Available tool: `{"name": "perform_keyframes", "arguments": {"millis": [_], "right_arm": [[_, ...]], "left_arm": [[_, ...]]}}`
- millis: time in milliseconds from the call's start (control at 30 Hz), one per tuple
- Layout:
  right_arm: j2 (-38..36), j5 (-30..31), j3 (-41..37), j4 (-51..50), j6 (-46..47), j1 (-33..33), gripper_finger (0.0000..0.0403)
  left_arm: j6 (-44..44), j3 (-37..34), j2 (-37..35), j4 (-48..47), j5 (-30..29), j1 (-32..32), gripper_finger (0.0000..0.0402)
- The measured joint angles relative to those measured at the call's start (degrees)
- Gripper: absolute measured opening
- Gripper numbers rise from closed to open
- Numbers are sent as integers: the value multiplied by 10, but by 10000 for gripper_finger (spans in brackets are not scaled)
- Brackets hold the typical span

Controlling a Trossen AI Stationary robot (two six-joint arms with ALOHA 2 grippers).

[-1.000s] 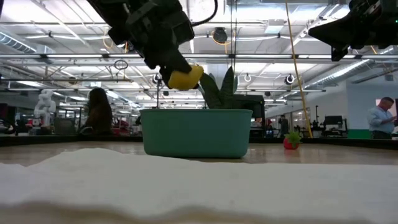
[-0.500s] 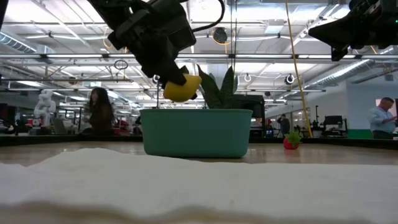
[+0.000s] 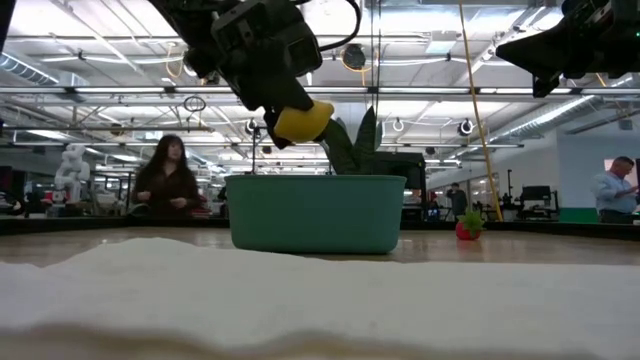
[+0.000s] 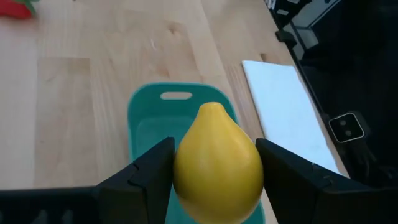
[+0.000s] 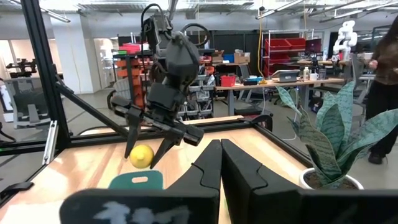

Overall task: Pick and placing Produce into tupperware
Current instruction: Put the yellow lemon into the blue basket

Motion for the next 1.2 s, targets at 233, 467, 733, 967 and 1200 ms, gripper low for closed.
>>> {"name": "perform_keyframes", "arguments": {"millis": [233,467,733,967,1200], "right_arm": [[0,0,0,0,-2,0,0],[0,0,0,0,-2,0,0],[0,0,0,0,-2,0,0],[0,0,0,1,-2,0,0],[0,0,0,2,-2,0,0]], "left_arm": [[18,4,17,-13,0,-1,211],[76,3,44,-20,3,-12,211],[153,3,44,-42,-1,-18,211],[153,3,44,-13,-2,-13,211],[144,3,54,11,-2,-8,193]]}}
